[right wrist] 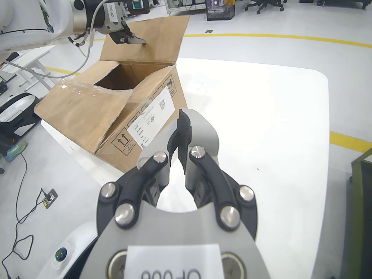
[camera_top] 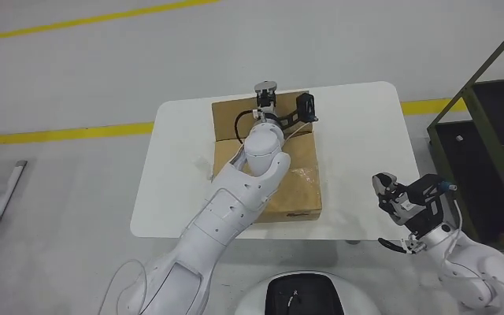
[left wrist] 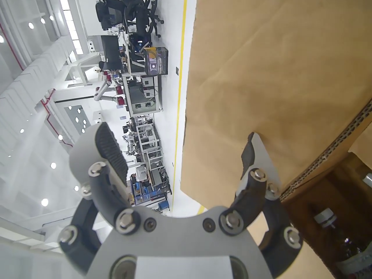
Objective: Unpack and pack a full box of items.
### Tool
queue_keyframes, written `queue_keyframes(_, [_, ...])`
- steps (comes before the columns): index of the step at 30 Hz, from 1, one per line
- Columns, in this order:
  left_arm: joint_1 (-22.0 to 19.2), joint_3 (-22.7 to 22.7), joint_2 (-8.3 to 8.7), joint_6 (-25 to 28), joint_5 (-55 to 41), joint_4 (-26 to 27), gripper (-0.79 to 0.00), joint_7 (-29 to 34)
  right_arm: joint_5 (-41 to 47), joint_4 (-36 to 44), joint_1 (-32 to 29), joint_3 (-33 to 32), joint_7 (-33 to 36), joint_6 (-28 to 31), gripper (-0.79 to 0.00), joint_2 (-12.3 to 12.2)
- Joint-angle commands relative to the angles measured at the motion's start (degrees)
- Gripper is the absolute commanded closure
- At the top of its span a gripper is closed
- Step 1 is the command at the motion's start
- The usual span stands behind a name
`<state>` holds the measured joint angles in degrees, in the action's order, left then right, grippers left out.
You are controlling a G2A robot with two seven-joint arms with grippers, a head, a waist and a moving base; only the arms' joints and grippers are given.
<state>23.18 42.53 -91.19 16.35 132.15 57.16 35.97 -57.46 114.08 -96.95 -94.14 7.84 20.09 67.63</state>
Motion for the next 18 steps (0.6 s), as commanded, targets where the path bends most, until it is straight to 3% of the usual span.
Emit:
queue_keyframes(1, [0.01,0.09,-0.2,0.18,0.25,-0.63,-0.785,0.02,-0.08,0.12,-0.15,-0.03,-0.11,-0.03,0.0,-0.01])
queue_keyframes(5, [0.35,0.86,-0.48,0.33,0.08,-0.73,-0.785,0.13,-0.08,0.41,-0.52,-0.15,-0.22,-0.04,0.0,-0.04])
queue_keyframes(9, [2.6,3.09,-0.19,0.5,-1.34,2.78,-0.785,0.42,0.42,0.64,-0.98,-0.63,-0.5,-0.11,0.0,-0.07])
queue_keyframes(13, [7.29,7.05,1.17,1.81,-1.0,11.01,-0.785,1.47,5.0,0.31,-1.16,-1.44,-1.32,2.03,0.0,-0.08])
queue_keyframes(18, [16.04,13.62,3.39,5.52,-0.37,25.76,-0.785,1.68,11.94,-1.04,-0.42,-2.85,-0.18,7.63,0.0,-0.36])
